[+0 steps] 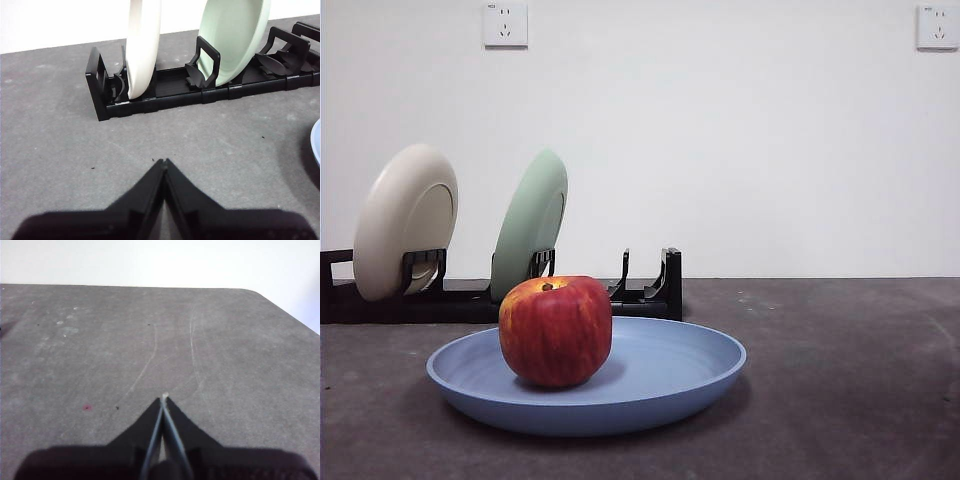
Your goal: Take the blue plate from the plate rack,put the plate on the table,take the apple from the table,put the apple in the plate
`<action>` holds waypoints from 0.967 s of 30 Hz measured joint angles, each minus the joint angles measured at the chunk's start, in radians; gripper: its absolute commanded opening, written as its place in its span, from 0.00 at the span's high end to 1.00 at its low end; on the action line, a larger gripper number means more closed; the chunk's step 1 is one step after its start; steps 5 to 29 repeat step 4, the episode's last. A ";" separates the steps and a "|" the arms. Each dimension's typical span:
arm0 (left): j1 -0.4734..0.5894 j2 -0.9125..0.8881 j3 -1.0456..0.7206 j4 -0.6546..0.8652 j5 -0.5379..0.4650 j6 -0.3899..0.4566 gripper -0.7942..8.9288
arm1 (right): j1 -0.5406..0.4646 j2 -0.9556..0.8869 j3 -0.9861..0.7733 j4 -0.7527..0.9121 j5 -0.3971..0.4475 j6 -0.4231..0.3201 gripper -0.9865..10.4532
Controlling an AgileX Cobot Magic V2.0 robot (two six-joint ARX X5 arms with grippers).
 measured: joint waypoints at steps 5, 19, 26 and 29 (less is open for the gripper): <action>0.000 0.000 0.000 0.000 0.000 0.000 0.92 | 0.000 0.000 0.000 0.000 0.000 0.000 0.91; 0.000 0.000 0.000 0.000 0.000 0.000 0.92 | 0.000 0.000 0.000 0.000 0.000 0.000 0.91; 0.000 0.000 0.000 0.000 0.000 0.000 0.92 | 0.000 0.000 0.000 0.000 0.000 0.000 0.91; 0.000 0.000 0.000 0.000 0.000 0.000 0.92 | 0.000 0.000 0.000 0.000 0.000 0.000 0.91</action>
